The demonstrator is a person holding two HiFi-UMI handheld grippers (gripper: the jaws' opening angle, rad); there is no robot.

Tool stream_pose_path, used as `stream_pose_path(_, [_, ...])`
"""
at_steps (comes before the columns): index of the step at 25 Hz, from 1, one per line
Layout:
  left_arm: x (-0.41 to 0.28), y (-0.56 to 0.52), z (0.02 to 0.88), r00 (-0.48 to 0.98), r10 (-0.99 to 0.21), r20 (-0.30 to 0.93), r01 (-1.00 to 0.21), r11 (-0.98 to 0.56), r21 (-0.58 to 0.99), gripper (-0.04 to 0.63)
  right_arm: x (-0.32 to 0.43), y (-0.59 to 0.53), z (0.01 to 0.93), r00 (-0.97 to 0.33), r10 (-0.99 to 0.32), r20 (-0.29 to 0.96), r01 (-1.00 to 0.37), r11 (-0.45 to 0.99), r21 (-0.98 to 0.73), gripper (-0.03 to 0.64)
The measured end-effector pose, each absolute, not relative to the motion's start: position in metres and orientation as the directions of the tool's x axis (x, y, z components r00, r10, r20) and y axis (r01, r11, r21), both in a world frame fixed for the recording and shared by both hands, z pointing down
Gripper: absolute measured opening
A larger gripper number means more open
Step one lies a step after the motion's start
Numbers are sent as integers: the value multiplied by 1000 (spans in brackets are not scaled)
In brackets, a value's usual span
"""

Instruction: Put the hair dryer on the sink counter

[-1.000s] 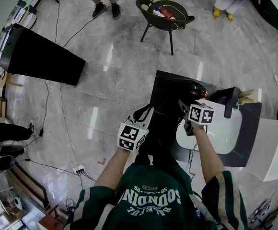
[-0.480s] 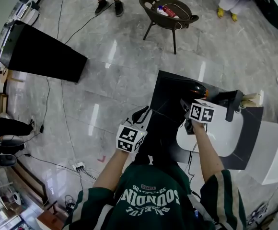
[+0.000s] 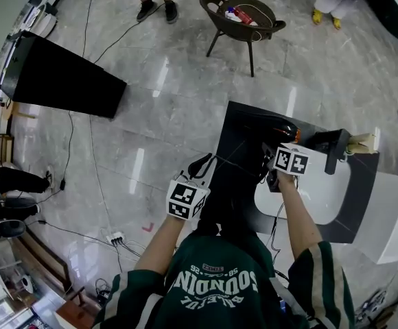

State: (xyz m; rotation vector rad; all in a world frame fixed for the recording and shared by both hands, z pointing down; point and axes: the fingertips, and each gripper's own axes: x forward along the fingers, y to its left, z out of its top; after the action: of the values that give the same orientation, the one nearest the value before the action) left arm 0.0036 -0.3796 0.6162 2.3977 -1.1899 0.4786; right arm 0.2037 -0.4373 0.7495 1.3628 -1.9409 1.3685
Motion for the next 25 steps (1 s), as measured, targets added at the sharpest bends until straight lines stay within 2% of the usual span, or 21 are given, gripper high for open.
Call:
stream_pose_path(12, [-6,-378,620,562,-671,484,-819,-532,213,52,199,-440,757,-460,-460,760,-865,38,-500,193])
stream_pose_path(20, [-3,-372,620,573,-664,481,-812,-540,221,54,195,-441,759,-415,-424,805,-894,27,-447,193])
stream_pose_path(25, [-1,-370,615,585,-661,471,-803,-555,219,54,190,-441,759,-404,-409,818,-905,50,-422,226])
